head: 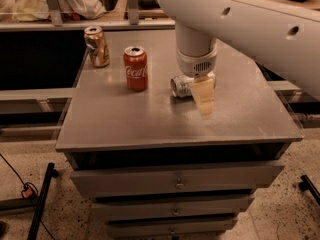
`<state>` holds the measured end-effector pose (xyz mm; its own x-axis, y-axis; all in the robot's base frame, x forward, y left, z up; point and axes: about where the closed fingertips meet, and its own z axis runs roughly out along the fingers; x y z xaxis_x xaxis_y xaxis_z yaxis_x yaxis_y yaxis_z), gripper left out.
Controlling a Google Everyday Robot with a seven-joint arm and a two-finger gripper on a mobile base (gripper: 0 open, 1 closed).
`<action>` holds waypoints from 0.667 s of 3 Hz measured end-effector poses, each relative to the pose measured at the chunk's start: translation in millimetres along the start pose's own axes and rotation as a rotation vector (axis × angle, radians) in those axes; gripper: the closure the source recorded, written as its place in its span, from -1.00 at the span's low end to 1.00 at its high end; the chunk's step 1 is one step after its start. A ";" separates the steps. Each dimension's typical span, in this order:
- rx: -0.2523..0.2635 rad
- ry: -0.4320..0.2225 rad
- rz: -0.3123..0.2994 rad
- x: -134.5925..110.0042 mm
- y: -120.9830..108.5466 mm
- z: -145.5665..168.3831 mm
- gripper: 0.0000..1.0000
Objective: Knock 7up can over
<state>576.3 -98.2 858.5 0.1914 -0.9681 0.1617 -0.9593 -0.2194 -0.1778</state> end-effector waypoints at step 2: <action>0.026 -0.041 -0.004 1.1 1.1 4.2 -1.00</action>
Offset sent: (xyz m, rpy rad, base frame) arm -0.0009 -0.0033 -0.0036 0.0669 -0.0197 0.0195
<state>576.3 -100.1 854.4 0.2044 -0.9711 0.1229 -0.9528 -0.2262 -0.2025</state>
